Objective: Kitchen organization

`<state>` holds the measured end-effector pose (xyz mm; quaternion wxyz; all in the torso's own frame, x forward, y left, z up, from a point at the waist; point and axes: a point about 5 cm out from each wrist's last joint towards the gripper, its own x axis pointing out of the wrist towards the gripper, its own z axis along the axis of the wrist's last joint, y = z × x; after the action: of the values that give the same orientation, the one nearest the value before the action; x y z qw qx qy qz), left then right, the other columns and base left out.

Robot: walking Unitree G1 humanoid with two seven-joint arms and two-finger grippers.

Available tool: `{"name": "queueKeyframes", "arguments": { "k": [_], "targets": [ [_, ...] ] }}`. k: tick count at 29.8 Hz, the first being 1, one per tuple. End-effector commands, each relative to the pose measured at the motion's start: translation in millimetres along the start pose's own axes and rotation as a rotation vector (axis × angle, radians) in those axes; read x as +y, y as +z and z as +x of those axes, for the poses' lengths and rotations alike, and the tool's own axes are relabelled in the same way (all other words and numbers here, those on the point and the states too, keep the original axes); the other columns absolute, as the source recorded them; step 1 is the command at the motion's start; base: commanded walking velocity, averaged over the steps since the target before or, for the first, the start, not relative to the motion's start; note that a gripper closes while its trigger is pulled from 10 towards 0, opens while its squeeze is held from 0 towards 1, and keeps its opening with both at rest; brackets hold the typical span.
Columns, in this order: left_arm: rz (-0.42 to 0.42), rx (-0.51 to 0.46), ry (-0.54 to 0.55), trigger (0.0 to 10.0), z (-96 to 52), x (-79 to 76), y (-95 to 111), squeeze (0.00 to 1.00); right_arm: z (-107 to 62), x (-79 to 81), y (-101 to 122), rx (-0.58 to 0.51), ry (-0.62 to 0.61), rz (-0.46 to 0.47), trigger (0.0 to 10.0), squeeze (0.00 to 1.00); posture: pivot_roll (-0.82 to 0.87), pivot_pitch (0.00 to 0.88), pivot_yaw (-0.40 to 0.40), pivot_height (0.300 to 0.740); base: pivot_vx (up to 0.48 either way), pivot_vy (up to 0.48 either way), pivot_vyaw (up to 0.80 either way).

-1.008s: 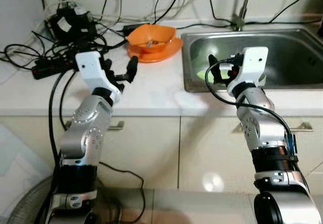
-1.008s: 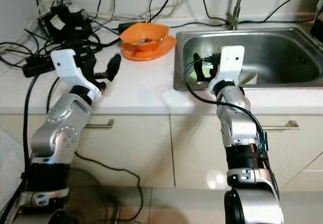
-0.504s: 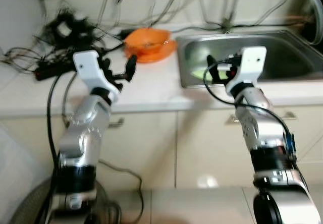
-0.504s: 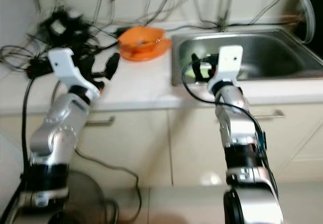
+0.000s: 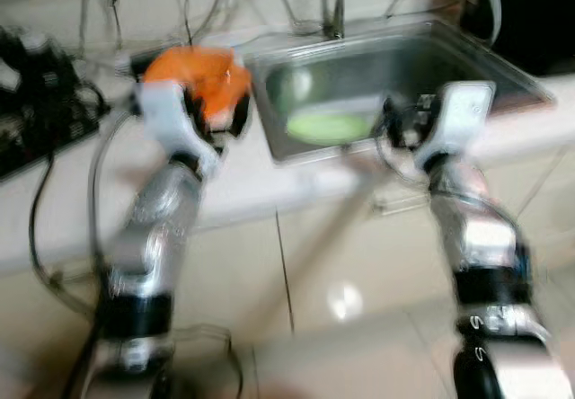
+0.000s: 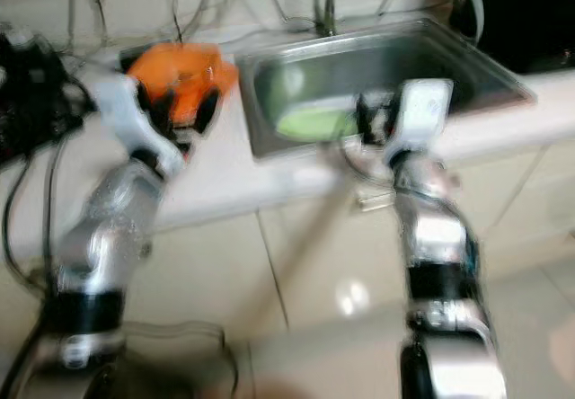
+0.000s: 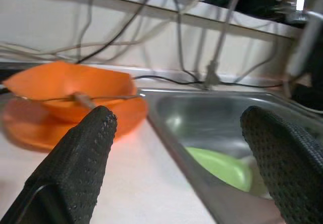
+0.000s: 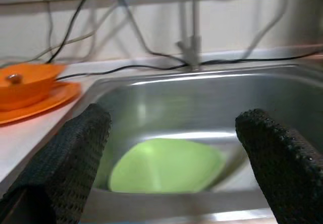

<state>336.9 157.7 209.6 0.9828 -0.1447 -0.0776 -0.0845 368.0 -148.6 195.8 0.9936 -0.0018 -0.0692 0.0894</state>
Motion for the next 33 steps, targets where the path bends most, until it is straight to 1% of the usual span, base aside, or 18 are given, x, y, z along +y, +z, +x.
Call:
{"name": "queueKeyframes", "arguments": {
  "k": [1, 9, 12, 16, 19, 28, 30, 33],
  "targets": [
    [0.009, -0.005, -0.012, 10.0, 1.5, -7.1, 0.9, 0.0, -0.2, -6.9, 6.6, -0.028, -0.008, -0.022, 10.0, 0.0, -0.09, 0.0, 0.1, 0.74, 0.0, 0.0, 0.0],
    [0.006, -0.017, 0.0, 10.0, 1.0, -6.1, 1.2, 0.0, -0.5, -5.8, 6.2, -0.03, -0.008, -0.008, 10.0, 0.0, -0.09, 0.0, 0.102, 0.74, 0.0, 0.0, 0.6],
    [0.021, -0.014, 0.008, 10.0, 1.0, -5.8, 0.9, 0.0, -0.7, -5.9, 5.8, -0.03, -0.008, -0.008, 10.0, 0.0, -0.09, 0.0, 0.104, 0.74, 0.0, 0.0, 0.0],
    [0.015, -0.02, -0.01, 10.0, 1.9, -8.0, 2.0, 0.0, -0.7, -6.0, 5.8, -0.03, -0.007, -0.008, 10.0, 0.0, -0.1, 0.0, 0.104, 0.74, 0.0, 0.0, 0.0],
    [0.022, -0.026, -0.006, 10.0, 1.9, -7.4, 2.8, 0.0, -0.5, -5.8, 6.1, -0.031, -0.006, -0.008, 10.0, 0.0, -0.1, 0.0, 0.104, 0.74, 0.259, 0.0, 0.0],
    [0.018, -0.013, 0.004, 10.0, 1.5, -5.2, 0.4, 0.0, 0.7, -4.3, 6.6, -0.032, -0.001, -0.011, 10.0, 0.0, -0.09, 0.0, 0.102, 0.74, 0.323, -0.299, 0.0],
    [0.028, -0.01, 0.008, 10.0, 1.8, -4.5, 0.1, 0.0, 0.8, -3.7, 6.8, -0.033, 0.001, -0.01, 10.0, 0.0, -0.09, 0.0, 0.102, 0.74, 0.296, -0.3, 0.0],
    [0.01, -0.022, 0.013, 10.0, 1.8, -4.3, 0.8, 0.0, 0.8, -3.2, 6.8, -0.033, 0.004, -0.01, 10.0, 0.0, -0.09, 0.0, 0.102, 0.74, 0.3, -0.362, 0.0]
  ]
}}
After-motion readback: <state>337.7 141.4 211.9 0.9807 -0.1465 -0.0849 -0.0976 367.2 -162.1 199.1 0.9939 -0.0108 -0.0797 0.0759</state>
